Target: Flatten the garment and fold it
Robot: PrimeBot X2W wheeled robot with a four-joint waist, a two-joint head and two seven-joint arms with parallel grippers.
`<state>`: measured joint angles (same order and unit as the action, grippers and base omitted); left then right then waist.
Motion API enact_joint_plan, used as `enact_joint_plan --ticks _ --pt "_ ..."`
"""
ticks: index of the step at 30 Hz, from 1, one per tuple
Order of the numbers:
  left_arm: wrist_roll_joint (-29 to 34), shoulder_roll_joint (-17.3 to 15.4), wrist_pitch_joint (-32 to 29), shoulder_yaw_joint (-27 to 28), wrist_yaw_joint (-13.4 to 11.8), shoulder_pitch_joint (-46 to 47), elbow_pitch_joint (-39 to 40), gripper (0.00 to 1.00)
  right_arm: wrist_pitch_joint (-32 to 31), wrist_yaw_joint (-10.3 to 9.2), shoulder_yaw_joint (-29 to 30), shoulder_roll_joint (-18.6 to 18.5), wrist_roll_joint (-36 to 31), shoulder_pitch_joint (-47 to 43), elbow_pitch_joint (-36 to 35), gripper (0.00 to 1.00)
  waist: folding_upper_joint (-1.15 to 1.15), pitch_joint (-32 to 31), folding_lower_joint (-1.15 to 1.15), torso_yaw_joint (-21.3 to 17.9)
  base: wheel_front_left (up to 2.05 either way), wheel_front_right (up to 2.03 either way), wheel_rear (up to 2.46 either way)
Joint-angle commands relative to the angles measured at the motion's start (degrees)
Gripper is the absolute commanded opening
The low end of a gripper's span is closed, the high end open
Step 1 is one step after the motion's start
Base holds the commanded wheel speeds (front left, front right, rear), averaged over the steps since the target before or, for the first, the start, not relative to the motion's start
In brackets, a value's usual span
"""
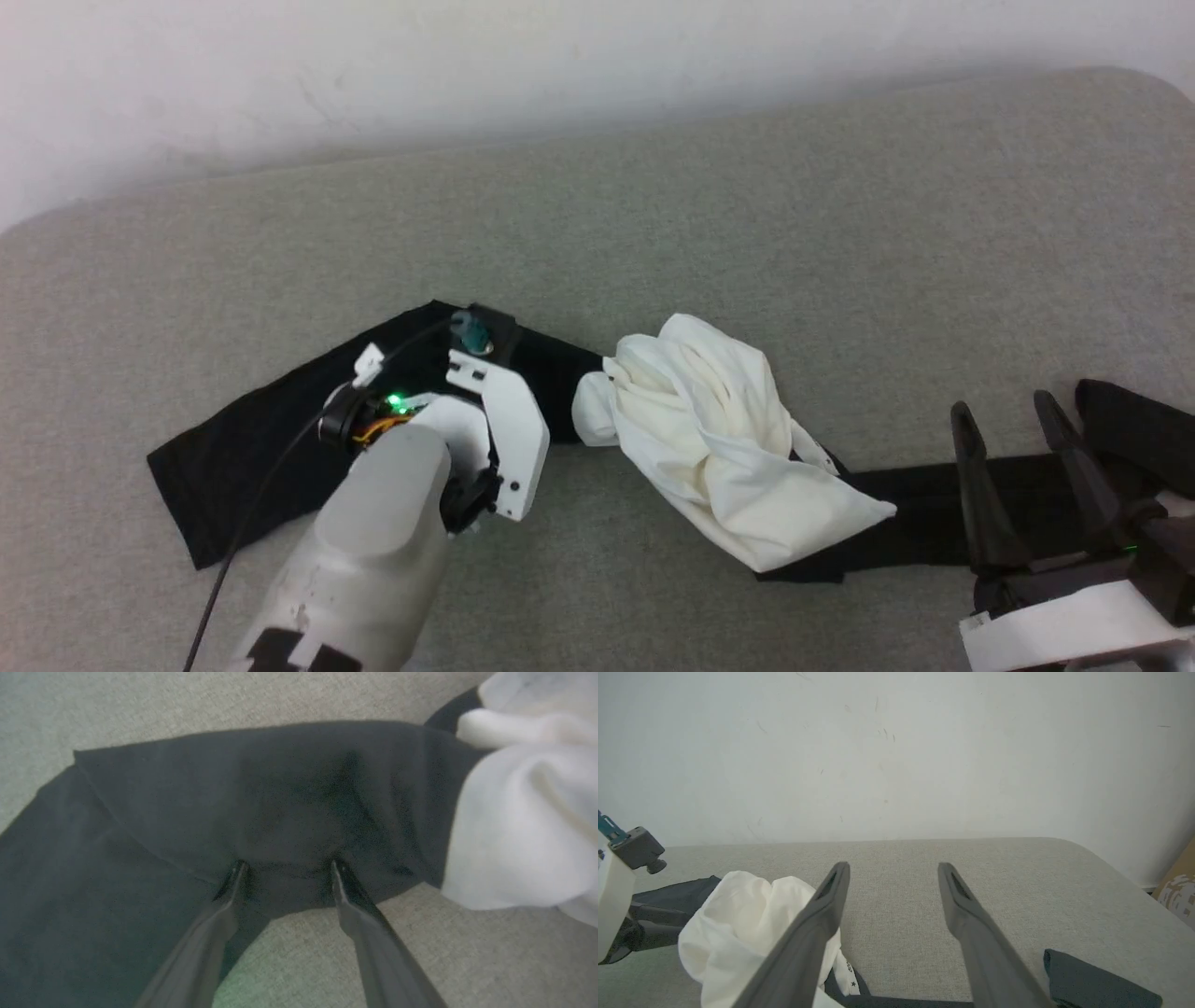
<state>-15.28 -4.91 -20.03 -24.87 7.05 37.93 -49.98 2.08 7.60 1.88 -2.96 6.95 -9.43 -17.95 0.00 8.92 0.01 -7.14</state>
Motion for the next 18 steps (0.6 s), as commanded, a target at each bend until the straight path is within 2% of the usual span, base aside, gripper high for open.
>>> enact_joint_plan --ticks 1,3,5,12,15,18 --pt "-1.0 0.4 -3.0 -1.3 0.4 0.4 -3.2 0.00 0.3 -0.11 0.0 0.1 0.5 1.1 0.4 1.00 0.00 0.7 -0.01 -0.8 0.00 0.00 0.00" --pt "-2.7 0.8 -5.9 -3.1 0.4 0.6 -5.0 0.00 0.4 -0.11 0.2 0.1 0.6 1.3 0.8 1.00 0.00 0.6 -0.01 -0.8 0.00 0.00 0.00" --pt "-4.6 1.0 -6.0 -4.7 0.4 0.8 -4.9 0.00 0.5 -0.11 0.5 0.1 0.8 1.4 1.2 1.00 0.00 0.4 -0.01 -0.6 0.00 0.00 0.00" --pt "-7.3 -2.3 8.7 -2.2 0.3 1.0 2.1 0.00 0.4 -0.11 2.0 0.1 1.3 0.6 2.5 1.00 0.00 -2.2 -0.01 1.6 0.00 0.00 0.00" --pt "-8.8 -5.1 13.1 0.8 -1.5 -2.2 8.6 0.00 0.4 -0.11 2.7 0.1 1.4 -0.3 2.5 1.00 0.00 -3.7 -0.01 3.0 0.00 0.00 0.00" --pt "-10.5 -8.5 14.6 4.3 -5.1 -9.1 16.9 0.00 0.3 -0.11 3.4 0.1 1.7 -1.3 2.5 1.00 0.00 -4.8 -0.01 4.5 0.00 0.00 0.00"
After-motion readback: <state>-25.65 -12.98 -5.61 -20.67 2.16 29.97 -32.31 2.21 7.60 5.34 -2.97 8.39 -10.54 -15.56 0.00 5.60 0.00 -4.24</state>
